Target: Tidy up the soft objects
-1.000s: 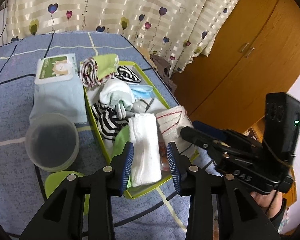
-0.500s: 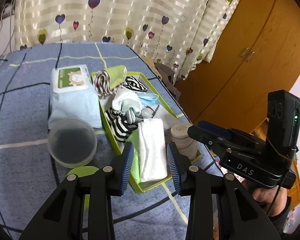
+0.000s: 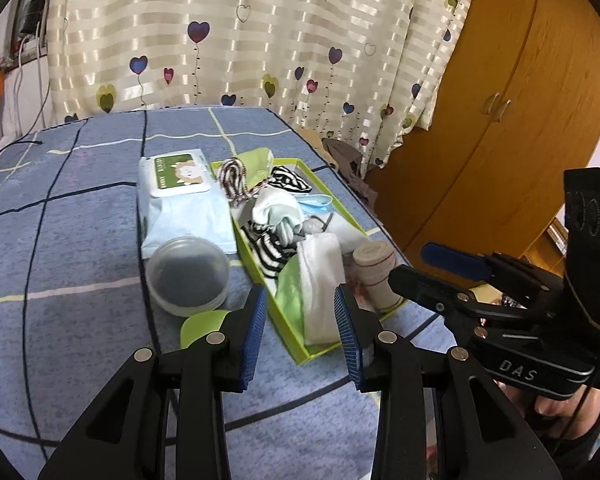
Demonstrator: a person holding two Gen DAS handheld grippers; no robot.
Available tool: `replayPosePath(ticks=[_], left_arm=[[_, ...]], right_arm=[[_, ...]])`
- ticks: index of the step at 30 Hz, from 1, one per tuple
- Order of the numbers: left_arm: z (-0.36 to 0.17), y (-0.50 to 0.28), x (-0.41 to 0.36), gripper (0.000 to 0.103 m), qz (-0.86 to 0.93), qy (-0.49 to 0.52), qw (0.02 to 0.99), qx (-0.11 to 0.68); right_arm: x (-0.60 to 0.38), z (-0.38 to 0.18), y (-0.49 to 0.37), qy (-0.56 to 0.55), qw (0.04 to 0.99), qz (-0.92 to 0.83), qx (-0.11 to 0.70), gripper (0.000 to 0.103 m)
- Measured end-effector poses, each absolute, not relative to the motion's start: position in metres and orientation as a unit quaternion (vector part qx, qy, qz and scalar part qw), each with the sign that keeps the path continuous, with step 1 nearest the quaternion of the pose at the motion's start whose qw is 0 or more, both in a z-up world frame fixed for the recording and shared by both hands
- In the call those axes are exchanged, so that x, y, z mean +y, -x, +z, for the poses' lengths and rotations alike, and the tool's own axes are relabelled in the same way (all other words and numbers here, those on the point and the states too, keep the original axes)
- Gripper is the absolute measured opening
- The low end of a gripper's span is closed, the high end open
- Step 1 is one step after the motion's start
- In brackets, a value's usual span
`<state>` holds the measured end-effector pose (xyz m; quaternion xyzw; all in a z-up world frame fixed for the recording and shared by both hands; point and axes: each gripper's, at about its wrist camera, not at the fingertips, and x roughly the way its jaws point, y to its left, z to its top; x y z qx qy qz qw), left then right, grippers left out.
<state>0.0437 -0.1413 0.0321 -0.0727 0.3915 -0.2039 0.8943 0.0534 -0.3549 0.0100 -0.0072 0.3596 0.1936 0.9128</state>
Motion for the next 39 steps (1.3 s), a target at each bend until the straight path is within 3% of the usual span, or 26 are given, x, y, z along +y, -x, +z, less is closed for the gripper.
replayPosePath(ticks=[39], left_arm=[[0.013,-0.013,-0.124,0.036,-0.142,0.042,0.897,0.416]], right_arm=[[-0.321,-0.007,-0.017,0.026,0.904,0.177,0.388,0.062]])
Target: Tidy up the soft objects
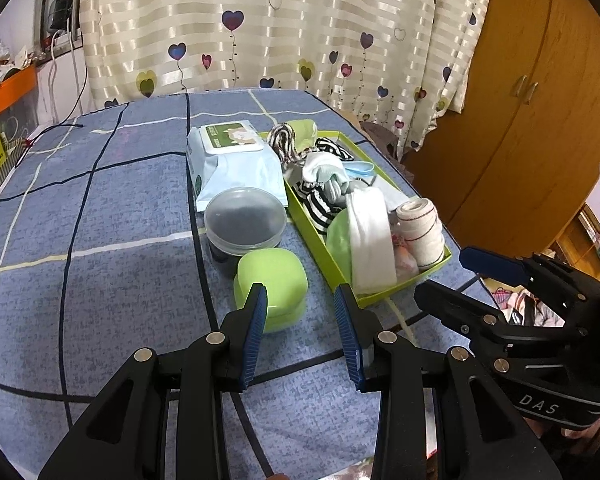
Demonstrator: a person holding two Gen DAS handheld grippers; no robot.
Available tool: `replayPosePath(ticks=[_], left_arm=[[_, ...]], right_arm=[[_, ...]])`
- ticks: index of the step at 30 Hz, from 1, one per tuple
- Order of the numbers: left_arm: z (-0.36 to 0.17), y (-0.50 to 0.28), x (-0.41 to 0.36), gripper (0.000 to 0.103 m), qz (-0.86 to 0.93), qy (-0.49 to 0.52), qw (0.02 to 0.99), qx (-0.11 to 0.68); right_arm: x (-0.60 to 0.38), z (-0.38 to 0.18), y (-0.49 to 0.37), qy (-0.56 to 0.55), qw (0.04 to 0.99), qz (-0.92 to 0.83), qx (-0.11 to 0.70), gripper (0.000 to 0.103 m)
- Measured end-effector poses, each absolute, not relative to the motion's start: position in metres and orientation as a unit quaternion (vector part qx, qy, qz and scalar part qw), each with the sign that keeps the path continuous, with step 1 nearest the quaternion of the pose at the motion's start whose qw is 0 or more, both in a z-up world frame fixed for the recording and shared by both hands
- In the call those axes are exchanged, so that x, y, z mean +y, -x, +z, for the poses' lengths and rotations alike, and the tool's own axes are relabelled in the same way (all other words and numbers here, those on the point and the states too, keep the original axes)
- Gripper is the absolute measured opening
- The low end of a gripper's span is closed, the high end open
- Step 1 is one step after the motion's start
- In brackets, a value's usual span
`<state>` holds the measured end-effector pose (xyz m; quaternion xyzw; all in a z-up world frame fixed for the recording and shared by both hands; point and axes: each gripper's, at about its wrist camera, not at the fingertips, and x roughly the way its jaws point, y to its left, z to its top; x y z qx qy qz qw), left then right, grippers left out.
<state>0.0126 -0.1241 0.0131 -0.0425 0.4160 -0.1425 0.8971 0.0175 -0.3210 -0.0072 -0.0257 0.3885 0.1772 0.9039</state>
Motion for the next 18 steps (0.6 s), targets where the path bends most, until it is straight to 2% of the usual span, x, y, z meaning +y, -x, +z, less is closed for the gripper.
replayPosePath(ticks=[18], left_arm=[[0.0084,-0.0143,-0.1306,0.036,-0.129,0.020,0.896,0.423]], right_arm=[[-0.3182,-0.0137,-0.0204,0.026,0.901,0.178,0.395,0.062]])
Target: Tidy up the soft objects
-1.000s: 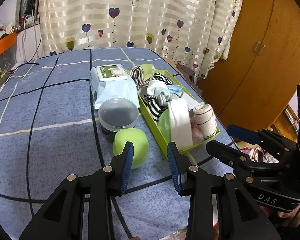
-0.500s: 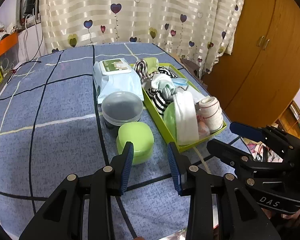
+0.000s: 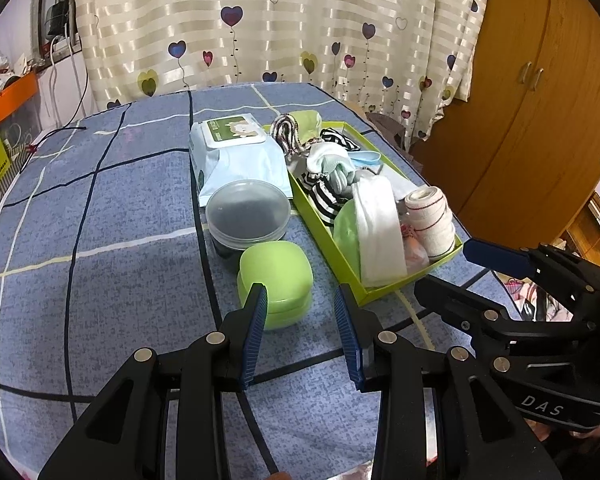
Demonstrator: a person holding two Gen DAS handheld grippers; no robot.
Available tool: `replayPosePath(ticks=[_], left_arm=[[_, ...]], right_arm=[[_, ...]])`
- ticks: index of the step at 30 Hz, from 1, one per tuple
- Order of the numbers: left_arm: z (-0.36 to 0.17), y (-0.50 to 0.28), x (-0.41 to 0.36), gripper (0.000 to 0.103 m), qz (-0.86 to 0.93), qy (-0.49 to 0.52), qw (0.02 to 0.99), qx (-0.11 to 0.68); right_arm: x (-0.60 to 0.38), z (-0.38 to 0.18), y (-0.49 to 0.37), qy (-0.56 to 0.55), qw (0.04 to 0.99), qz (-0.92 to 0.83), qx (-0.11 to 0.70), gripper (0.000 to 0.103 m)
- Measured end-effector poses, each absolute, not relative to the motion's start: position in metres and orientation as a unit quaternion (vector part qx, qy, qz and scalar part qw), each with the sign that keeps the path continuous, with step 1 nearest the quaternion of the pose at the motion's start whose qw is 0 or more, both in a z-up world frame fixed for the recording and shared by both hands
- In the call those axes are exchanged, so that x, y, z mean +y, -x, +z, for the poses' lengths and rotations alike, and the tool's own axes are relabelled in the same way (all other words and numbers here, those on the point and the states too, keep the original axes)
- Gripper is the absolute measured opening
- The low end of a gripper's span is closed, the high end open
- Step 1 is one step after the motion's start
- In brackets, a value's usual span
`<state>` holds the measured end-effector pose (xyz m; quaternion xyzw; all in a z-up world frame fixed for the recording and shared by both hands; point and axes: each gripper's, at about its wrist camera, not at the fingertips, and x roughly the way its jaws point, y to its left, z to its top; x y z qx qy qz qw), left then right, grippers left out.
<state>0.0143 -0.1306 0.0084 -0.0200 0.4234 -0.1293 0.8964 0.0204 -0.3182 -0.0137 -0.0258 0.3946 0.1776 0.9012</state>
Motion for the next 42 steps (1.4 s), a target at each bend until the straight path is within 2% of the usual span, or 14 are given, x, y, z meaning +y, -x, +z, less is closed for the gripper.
replayPosePath(ticks=[42], left_arm=[[0.0032,-0.0146,-0.1355,0.036,-0.121,0.002,0.894,0.431]], right_arm=[[-0.3178,-0.0185,-0.0212,0.025,0.900,0.179,0.398,0.063]])
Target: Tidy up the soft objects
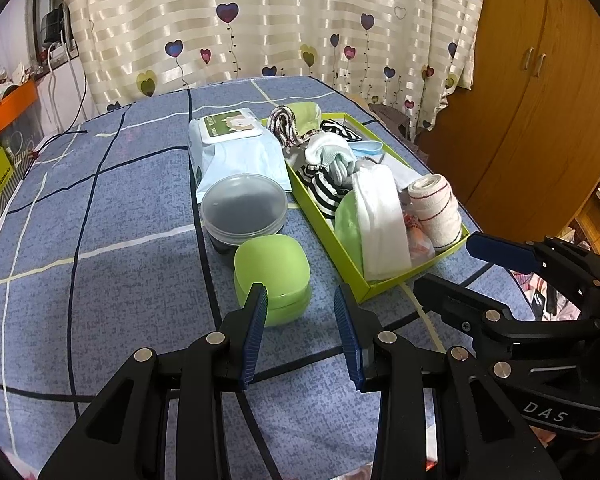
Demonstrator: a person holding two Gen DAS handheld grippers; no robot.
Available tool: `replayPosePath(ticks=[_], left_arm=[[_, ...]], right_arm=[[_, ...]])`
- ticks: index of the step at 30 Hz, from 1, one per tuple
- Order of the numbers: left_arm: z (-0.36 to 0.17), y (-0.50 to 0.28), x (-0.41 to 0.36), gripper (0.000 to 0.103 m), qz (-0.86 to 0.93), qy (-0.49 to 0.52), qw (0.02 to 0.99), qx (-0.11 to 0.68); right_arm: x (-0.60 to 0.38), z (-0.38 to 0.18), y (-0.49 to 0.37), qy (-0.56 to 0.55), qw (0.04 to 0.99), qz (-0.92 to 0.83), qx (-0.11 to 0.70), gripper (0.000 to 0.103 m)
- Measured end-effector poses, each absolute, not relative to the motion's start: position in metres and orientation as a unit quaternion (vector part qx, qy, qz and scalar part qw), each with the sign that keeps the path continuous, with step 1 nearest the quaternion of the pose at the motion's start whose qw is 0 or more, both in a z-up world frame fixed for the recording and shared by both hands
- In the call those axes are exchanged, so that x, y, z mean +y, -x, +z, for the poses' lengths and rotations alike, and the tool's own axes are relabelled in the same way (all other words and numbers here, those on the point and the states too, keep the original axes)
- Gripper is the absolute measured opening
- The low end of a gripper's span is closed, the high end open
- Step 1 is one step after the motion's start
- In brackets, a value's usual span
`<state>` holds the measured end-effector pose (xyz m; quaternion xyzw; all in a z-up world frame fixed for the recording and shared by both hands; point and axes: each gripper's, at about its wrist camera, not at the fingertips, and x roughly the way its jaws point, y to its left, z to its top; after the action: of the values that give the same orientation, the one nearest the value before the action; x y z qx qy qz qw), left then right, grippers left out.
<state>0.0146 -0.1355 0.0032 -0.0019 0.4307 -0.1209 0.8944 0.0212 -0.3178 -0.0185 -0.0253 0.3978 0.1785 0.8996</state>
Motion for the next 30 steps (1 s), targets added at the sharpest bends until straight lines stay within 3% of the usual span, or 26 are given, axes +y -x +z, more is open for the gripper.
replayPosePath(ticks=[30], left_arm=[[0.0029,-0.0130,-0.1332,0.036,-0.118,0.001,0.894,0.432]], right_arm=[[-0.3180,-0.0182,-0.0215,0.026,0.898,0.179,0.400,0.063]])
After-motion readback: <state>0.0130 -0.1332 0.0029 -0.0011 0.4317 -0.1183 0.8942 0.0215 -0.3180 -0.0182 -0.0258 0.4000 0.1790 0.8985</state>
